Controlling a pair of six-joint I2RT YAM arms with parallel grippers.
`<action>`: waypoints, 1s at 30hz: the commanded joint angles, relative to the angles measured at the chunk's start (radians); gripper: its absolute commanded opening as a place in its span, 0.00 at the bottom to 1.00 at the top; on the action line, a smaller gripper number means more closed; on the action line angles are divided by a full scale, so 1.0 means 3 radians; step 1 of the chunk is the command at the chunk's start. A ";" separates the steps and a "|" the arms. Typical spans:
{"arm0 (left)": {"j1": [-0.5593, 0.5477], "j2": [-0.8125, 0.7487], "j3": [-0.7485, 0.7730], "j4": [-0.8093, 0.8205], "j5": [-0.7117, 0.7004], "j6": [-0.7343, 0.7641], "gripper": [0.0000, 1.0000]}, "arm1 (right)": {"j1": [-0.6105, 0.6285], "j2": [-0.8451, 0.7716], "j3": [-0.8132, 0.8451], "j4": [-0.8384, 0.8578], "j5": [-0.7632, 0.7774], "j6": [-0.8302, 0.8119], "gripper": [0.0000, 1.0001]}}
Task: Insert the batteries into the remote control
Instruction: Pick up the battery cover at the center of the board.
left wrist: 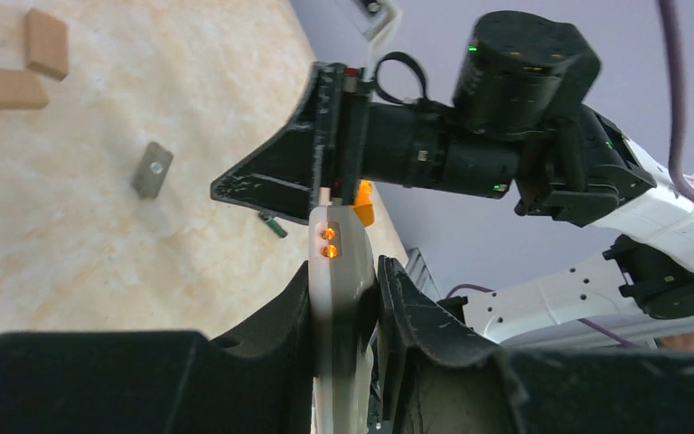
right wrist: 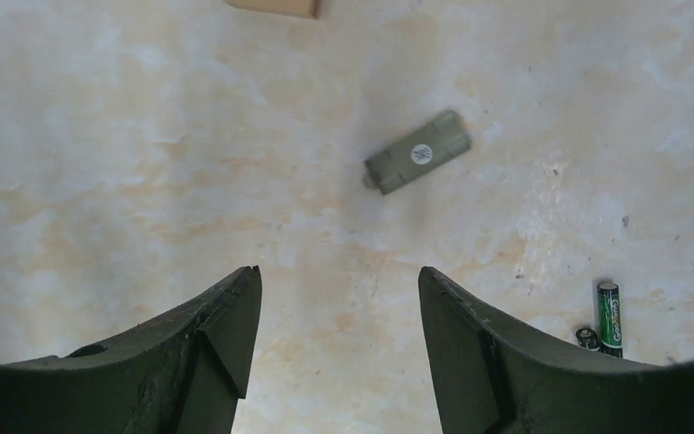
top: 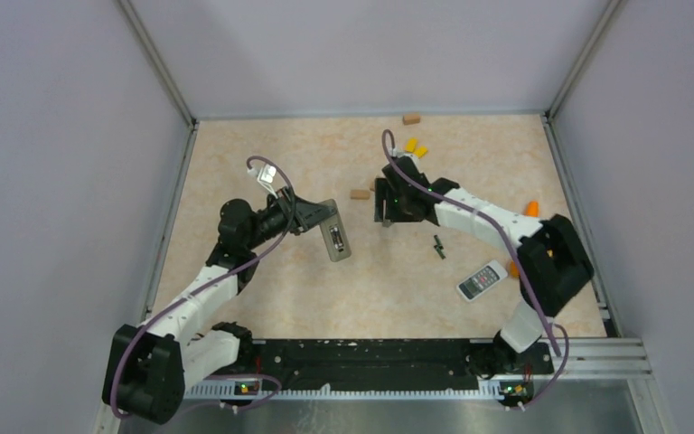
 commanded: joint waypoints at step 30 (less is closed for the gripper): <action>0.0136 0.0060 0.0038 -0.0323 -0.0287 0.0194 0.13 | 0.0040 0.1437 0.0755 0.0043 0.0002 -0.1495 0.26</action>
